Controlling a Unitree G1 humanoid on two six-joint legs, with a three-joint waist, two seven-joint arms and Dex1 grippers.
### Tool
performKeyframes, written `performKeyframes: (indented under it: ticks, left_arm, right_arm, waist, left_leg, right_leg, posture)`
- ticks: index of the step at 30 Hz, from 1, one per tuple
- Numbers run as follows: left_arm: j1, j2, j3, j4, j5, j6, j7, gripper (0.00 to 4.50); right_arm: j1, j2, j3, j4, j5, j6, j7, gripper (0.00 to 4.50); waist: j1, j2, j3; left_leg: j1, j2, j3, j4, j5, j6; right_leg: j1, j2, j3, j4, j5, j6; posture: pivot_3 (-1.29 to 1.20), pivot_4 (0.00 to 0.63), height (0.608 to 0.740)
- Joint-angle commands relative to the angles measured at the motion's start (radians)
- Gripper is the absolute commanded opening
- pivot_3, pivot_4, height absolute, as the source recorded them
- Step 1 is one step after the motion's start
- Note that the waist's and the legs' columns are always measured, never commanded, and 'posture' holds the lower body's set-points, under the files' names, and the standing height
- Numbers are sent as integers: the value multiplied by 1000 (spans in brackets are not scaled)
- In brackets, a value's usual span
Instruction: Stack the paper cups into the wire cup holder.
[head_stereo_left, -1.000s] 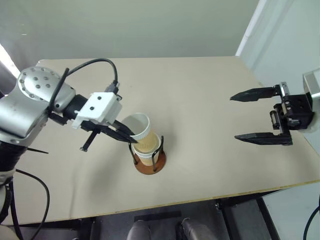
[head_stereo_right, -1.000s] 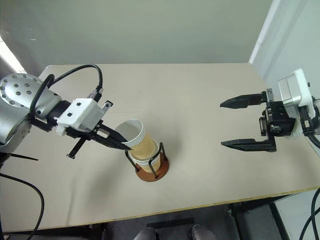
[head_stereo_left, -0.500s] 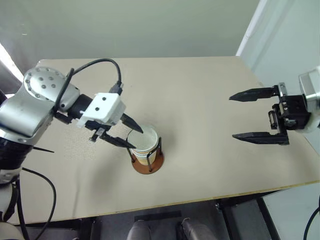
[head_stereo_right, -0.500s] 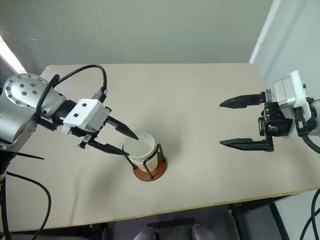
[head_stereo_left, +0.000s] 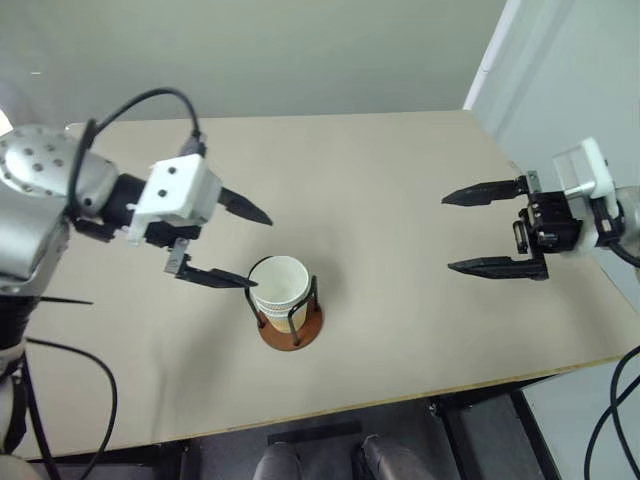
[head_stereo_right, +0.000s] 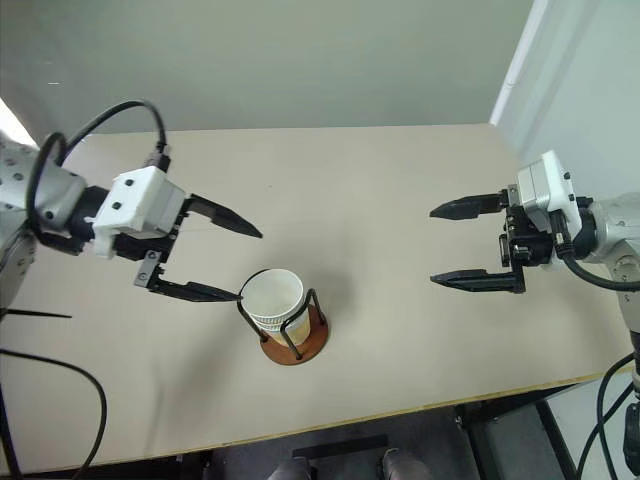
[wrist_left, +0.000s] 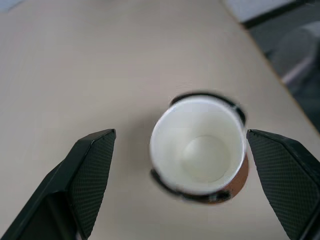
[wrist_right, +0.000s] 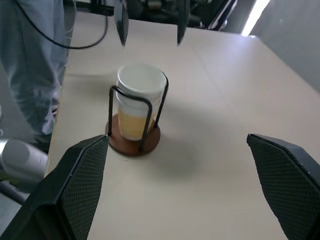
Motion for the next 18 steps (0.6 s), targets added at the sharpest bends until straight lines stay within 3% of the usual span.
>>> performKeyframes:
  ticks: [1,4,9,18]
  left_arm:
    - [286,41,353,-72,-20,131,53,4471]
    - [556,2,617,-157,12,215,55,4471]
    - [864,-124,892,-323,31,320,90,4471]
    - [1051,-267,1053,-541,-76,440,200,4471]
  right_arm:
    - [-41,17,62,131,-77,-85,104,4500]
    - [-63,23,112,222,-142,-147,177,4500]
    - [-100,52,169,287,-178,-200,203,4500]
    - [-133,105,212,270,-85,-128,203,4500]
  waist:
    - [-12,1,0]
    - [-19,0,0]
    - [-18,0,-1]
    - [-7,0,-1]
  left_leg:
    - [1,0,1,-1,0,0]
    - [2,-1,1,-1,0,0]
    - [3,-1,3,-1,-3,4]
    - [11,-5,3,1,-5,8]
  right_leg:
    - [0,0,3,0,0,0]
    - [0,1,8,1,-2,3]
    - [0,-5,10,1,-4,7]
    - [12,-10,9,0,-5,11]
  posture:
    - [0,150,740]
    - [0,150,740]
    - [0,150,740]
    - [0,150,740]
